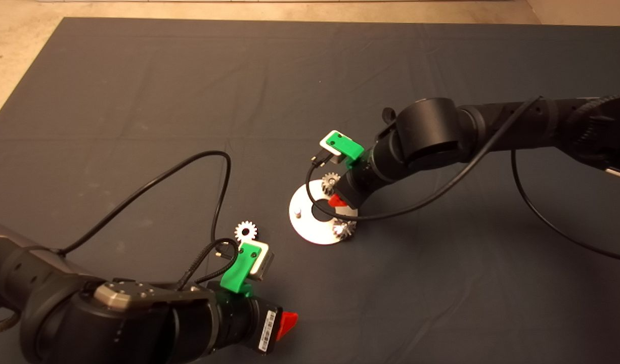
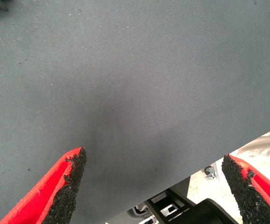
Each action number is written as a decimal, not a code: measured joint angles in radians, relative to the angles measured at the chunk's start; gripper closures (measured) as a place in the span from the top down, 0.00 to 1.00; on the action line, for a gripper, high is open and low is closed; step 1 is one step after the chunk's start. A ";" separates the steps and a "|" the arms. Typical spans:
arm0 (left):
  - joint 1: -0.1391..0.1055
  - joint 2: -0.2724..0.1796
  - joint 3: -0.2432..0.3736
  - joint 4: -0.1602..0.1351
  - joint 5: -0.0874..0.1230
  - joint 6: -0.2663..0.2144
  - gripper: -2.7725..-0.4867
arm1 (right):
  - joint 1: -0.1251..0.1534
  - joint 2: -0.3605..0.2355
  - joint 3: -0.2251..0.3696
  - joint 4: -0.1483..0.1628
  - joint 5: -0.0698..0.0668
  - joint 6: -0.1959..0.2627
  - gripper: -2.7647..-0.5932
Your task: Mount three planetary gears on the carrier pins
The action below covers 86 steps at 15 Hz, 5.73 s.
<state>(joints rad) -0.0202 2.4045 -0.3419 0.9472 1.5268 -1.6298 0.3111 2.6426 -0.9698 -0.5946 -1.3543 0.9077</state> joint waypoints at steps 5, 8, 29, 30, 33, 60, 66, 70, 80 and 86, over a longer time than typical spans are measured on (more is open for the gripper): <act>0.000 0.001 0.000 0.000 0.000 0.000 0.69 | 0.038 -0.399 0.359 0.000 -0.004 0.090 0.67; 0.000 0.002 0.000 0.000 0.000 0.001 0.69 | 0.038 -0.584 0.498 0.000 0.002 0.124 0.67; -0.124 -0.174 0.000 0.000 -0.001 0.393 0.69 | -0.053 -0.664 0.568 0.007 0.107 0.206 0.67; -0.130 -0.196 0.000 0.000 0.000 0.416 0.69 | -0.053 -0.664 0.569 0.007 0.110 0.206 0.67; -0.131 -0.243 0.000 0.026 0.000 0.463 0.69 | -0.053 -0.664 0.569 0.007 0.114 0.206 0.67; -0.005 -0.197 -0.131 0.276 0.000 0.517 0.69 | -0.109 -0.662 0.574 0.007 0.150 0.204 0.67; -0.005 -0.146 -0.132 0.276 0.000 0.501 0.69 | -0.109 -0.665 0.574 0.007 0.150 0.201 0.67; -0.005 -0.126 -0.142 0.277 0.000 0.488 0.69 | -0.109 -0.682 0.574 0.007 0.149 0.199 0.67; 0.026 -0.092 -0.186 0.329 -0.001 0.481 0.69 | -0.131 -0.685 0.574 0.007 0.149 0.192 0.67; 0.028 -0.086 -0.204 0.335 -0.001 0.481 0.69 | -0.134 -0.684 0.574 0.007 0.150 0.191 0.67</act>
<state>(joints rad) 0.0081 2.3187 -0.5461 1.2826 1.5260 -1.1491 0.1770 1.9583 -0.3957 -0.5872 -1.2047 1.0983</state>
